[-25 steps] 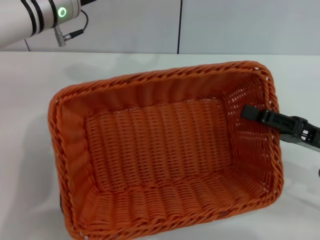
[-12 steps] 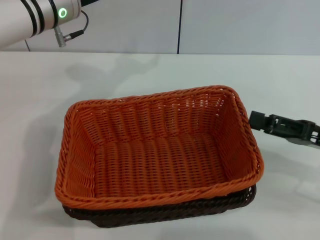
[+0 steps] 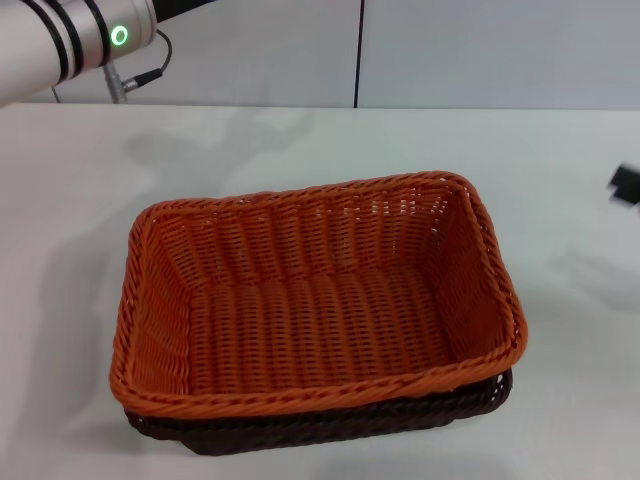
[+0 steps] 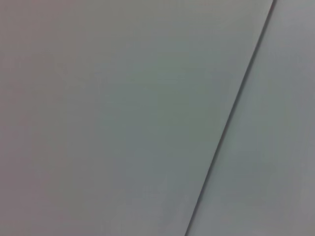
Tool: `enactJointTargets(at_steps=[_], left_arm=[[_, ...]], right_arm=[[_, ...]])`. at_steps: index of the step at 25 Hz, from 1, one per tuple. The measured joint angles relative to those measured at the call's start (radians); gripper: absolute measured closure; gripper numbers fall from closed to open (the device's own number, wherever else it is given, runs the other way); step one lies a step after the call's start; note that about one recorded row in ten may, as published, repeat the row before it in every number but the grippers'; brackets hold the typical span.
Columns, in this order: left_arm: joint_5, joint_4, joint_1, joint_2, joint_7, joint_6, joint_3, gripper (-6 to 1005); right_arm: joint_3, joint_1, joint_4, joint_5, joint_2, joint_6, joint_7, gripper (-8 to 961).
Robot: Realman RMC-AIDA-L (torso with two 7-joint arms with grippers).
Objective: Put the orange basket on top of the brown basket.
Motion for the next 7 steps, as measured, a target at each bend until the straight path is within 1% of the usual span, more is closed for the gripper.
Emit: enactJointTargets(at_steps=[1, 2, 3, 4, 5, 6, 7], left_arm=[[0.0, 0.0, 0.0, 0.0, 0.0, 0.0, 0.0, 161], [-0.019, -0.003, 0.011, -0.002, 0.014, -0.007, 0.0, 161], [-0.042, -0.005, 0.021, -0.003, 0.032, -0.014, 0.0, 161], [-0.078, -0.006, 0.034, -0.003, 0.059, -0.025, 0.001, 161], [-0.124, -0.006, 0.051, -0.003, 0.096, -0.042, 0.001, 161], [-0.172, -0.006, 0.071, -0.003, 0.138, -0.059, 0.0, 161], [-0.194, -0.006, 0.08, -0.003, 0.162, -0.067, -0.002, 161]], right_arm=[[0.0, 0.0, 0.0, 0.0, 0.0, 0.0, 0.0, 240], [0.044, -0.002, -0.004, 0.005, 0.01, 0.015, -0.053, 240], [0.121, -0.004, -0.006, 0.033, 0.037, 0.043, -0.179, 240], [0.121, -0.004, -0.006, 0.033, 0.037, 0.043, -0.179, 240], [0.183, -0.004, -0.003, 0.099, 0.077, 0.082, -0.328, 240], [0.183, -0.004, -0.003, 0.099, 0.077, 0.082, -0.328, 240], [0.205, -0.002, -0.001, 0.149, 0.101, 0.107, -0.414, 240]])
